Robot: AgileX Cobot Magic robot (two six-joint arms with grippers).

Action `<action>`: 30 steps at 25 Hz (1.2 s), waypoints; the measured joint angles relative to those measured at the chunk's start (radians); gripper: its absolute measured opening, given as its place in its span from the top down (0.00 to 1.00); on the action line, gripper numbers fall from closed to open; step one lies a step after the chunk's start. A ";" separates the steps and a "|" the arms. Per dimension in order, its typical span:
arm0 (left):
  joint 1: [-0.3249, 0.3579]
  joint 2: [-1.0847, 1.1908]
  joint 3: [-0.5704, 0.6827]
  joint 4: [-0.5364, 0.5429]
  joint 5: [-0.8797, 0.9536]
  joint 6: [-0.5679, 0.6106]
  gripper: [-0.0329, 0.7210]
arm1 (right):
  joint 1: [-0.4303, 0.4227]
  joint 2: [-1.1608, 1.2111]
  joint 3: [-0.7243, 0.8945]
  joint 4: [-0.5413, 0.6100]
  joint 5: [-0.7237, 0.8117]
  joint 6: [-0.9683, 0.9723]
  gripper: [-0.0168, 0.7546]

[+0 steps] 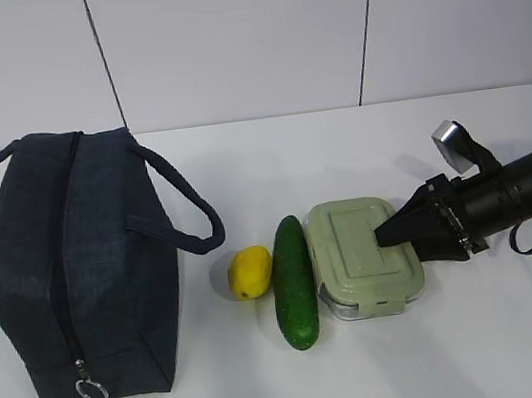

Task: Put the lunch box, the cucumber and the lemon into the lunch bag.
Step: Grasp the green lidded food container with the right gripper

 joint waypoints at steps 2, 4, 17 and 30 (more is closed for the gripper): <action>0.000 0.000 0.000 0.000 0.000 0.000 0.64 | 0.000 0.000 0.000 -0.001 0.000 0.002 0.40; 0.000 0.000 0.000 0.000 0.000 0.000 0.65 | 0.000 0.000 0.000 -0.002 0.000 0.004 0.40; 0.000 0.000 0.000 0.000 0.000 0.000 0.65 | 0.000 0.000 -0.002 -0.007 0.000 0.012 0.49; 0.000 0.000 0.000 0.000 0.000 0.000 0.65 | 0.000 0.000 -0.002 -0.010 0.002 0.019 0.49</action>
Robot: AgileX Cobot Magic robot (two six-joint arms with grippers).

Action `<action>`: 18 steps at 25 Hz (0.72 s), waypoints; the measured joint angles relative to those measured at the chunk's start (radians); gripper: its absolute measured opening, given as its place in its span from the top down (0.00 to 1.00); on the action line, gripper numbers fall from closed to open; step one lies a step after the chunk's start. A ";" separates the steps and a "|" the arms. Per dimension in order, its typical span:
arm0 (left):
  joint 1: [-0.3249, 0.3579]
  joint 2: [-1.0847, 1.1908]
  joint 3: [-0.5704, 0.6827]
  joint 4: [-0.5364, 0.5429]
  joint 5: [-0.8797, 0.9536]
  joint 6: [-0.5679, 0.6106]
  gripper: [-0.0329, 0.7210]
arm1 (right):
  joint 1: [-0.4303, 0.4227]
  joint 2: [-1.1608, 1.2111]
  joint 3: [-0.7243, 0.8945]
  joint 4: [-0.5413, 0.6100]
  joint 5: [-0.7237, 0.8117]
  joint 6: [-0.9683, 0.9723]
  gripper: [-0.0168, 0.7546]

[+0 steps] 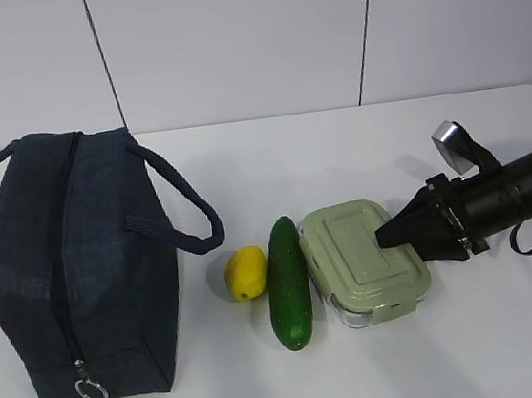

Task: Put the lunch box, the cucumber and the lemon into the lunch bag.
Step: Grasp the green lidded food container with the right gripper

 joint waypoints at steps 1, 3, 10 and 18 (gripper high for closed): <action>0.000 0.000 0.000 0.000 0.000 0.000 0.65 | 0.000 0.000 0.000 0.000 0.000 0.005 0.49; 0.000 0.000 0.000 0.000 0.000 0.000 0.65 | 0.000 0.000 0.000 0.000 0.000 0.008 0.49; 0.000 0.000 0.000 0.000 0.000 0.000 0.65 | 0.000 0.000 0.000 0.000 0.000 0.044 0.49; 0.000 0.000 0.000 0.000 0.000 0.000 0.65 | 0.000 0.000 0.000 0.000 0.000 0.089 0.49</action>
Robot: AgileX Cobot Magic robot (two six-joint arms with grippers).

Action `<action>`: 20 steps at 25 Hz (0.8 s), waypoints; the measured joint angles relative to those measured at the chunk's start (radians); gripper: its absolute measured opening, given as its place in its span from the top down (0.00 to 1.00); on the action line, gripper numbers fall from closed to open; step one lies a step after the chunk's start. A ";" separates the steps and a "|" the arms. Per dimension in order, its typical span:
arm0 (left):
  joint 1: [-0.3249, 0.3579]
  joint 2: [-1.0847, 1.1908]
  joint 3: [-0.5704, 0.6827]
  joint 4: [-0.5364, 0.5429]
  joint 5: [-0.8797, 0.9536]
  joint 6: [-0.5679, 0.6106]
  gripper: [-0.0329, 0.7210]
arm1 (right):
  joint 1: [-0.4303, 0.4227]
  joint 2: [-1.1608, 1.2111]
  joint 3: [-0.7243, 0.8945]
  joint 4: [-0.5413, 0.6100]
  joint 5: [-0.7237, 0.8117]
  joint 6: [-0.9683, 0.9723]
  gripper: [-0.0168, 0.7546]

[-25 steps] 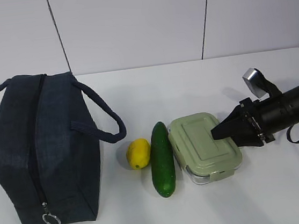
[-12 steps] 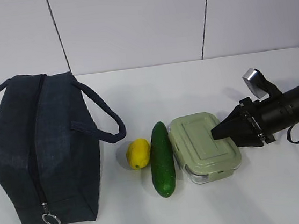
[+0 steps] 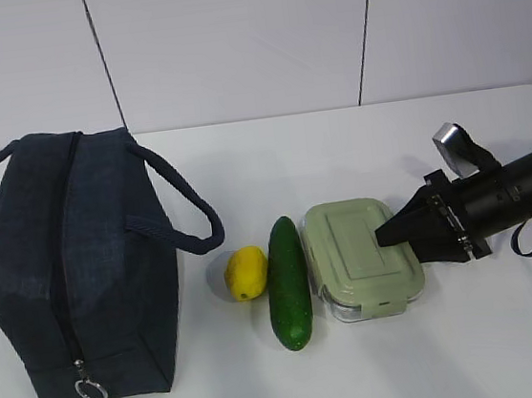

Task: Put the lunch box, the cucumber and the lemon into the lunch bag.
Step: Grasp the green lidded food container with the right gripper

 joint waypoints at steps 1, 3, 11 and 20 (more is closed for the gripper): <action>0.000 0.000 0.000 0.000 0.000 0.000 0.65 | 0.000 0.000 0.000 0.000 0.000 0.005 0.49; 0.000 0.000 0.000 0.000 0.000 0.000 0.65 | 0.000 0.000 0.000 0.000 0.000 0.014 0.49; 0.000 0.000 0.000 0.000 0.000 0.000 0.65 | 0.000 0.000 0.000 0.000 0.001 0.040 0.49; 0.000 0.000 0.000 0.000 0.000 0.000 0.65 | 0.000 0.000 0.000 -0.001 0.001 0.043 0.52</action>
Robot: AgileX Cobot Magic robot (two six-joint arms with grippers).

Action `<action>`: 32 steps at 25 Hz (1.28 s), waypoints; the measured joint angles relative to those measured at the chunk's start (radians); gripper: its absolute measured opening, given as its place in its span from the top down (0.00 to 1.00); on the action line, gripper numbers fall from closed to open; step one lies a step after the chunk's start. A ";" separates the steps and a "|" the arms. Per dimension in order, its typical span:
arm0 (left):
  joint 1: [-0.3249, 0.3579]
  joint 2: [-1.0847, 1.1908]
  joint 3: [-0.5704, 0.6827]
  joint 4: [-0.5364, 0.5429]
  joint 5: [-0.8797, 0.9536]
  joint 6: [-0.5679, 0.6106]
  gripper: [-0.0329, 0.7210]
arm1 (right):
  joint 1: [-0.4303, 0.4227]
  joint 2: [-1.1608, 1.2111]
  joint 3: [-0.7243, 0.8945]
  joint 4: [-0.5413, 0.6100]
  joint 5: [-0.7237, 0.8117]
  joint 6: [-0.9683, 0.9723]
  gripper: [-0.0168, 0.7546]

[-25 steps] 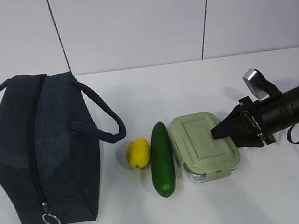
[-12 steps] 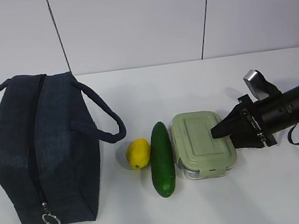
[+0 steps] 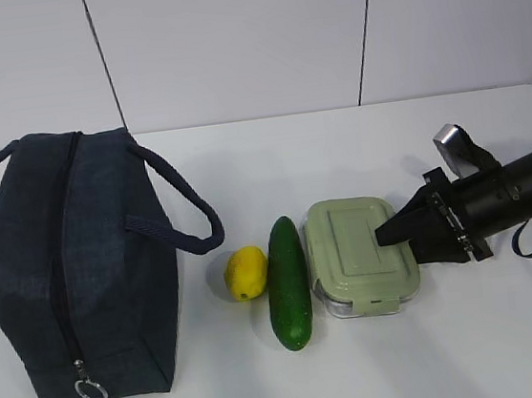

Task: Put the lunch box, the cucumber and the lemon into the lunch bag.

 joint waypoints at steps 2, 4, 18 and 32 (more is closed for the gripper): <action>0.000 0.000 0.000 0.000 0.000 0.000 0.65 | 0.000 0.000 0.000 0.000 0.000 0.002 0.52; 0.000 0.000 0.000 0.000 0.000 0.000 0.65 | 0.000 0.000 0.000 0.000 0.000 0.004 0.52; 0.000 0.000 0.000 0.000 0.000 0.000 0.65 | 0.000 -0.022 0.000 -0.027 -0.020 0.029 0.52; 0.000 0.000 0.000 0.000 0.000 0.000 0.65 | 0.000 -0.023 0.000 -0.006 -0.031 0.055 0.52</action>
